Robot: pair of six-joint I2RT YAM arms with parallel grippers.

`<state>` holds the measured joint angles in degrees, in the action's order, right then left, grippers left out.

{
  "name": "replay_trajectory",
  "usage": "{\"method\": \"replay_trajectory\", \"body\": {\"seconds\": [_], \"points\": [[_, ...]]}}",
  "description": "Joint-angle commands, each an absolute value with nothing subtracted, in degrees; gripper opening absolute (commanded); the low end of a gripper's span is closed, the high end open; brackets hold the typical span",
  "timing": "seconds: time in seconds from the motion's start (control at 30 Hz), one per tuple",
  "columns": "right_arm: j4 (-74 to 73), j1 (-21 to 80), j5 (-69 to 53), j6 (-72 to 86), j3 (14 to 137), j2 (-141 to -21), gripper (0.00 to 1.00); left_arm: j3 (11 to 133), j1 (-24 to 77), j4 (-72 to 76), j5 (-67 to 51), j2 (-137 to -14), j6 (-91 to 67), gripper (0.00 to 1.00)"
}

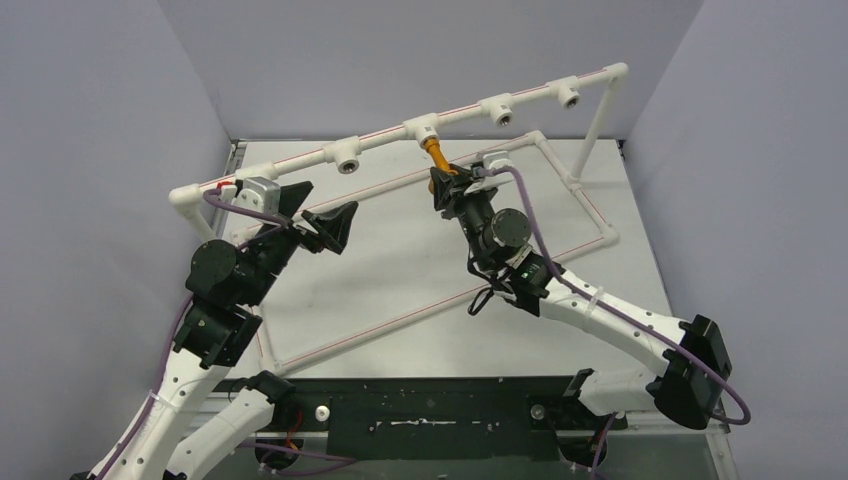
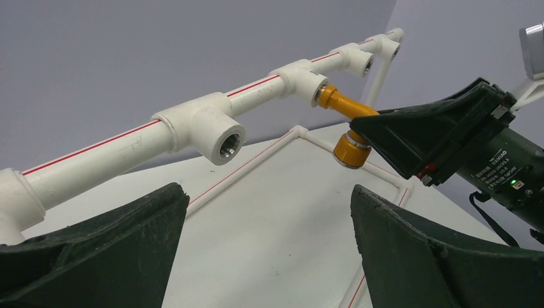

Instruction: Install the water faucets

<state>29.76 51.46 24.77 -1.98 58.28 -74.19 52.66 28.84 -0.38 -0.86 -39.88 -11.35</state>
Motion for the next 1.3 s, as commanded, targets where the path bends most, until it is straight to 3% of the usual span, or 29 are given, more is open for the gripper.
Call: {"method": "replay_trajectory", "body": {"seconds": [0.0,0.4,0.63,0.8,0.87,1.1,1.27], "points": [[36.9,48.3,23.0,26.0,57.2,-71.0,0.0,55.1,29.1,1.0,-0.9,-39.6,-11.4,0.97],[35.6,46.5,21.5,67.4,55.0,-70.7,0.0,55.0,29.2,1.0,-0.8,-39.8,-11.3,0.97],[35.9,46.4,17.8,72.8,54.4,-71.1,0.0,54.9,29.2,1.0,-0.9,-40.4,-11.4,0.97],[28.4,45.6,15.2,66.9,55.9,-69.8,0.54,55.0,29.1,1.0,-0.8,-40.5,-11.4,0.97],[28.0,44.8,13.6,65.4,54.5,-68.7,0.67,55.0,29.1,1.0,-0.9,-40.6,-11.4,0.97],[23.0,42.9,12.2,58.4,51.9,-63.7,0.85,55.0,29.1,1.0,-1.2,-40.9,-11.6,0.97],[18.7,41.7,11.6,46.9,54.1,-60.4,0.85,55.1,29.0,1.0,-1.3,-40.9,-11.5,0.97]]}}
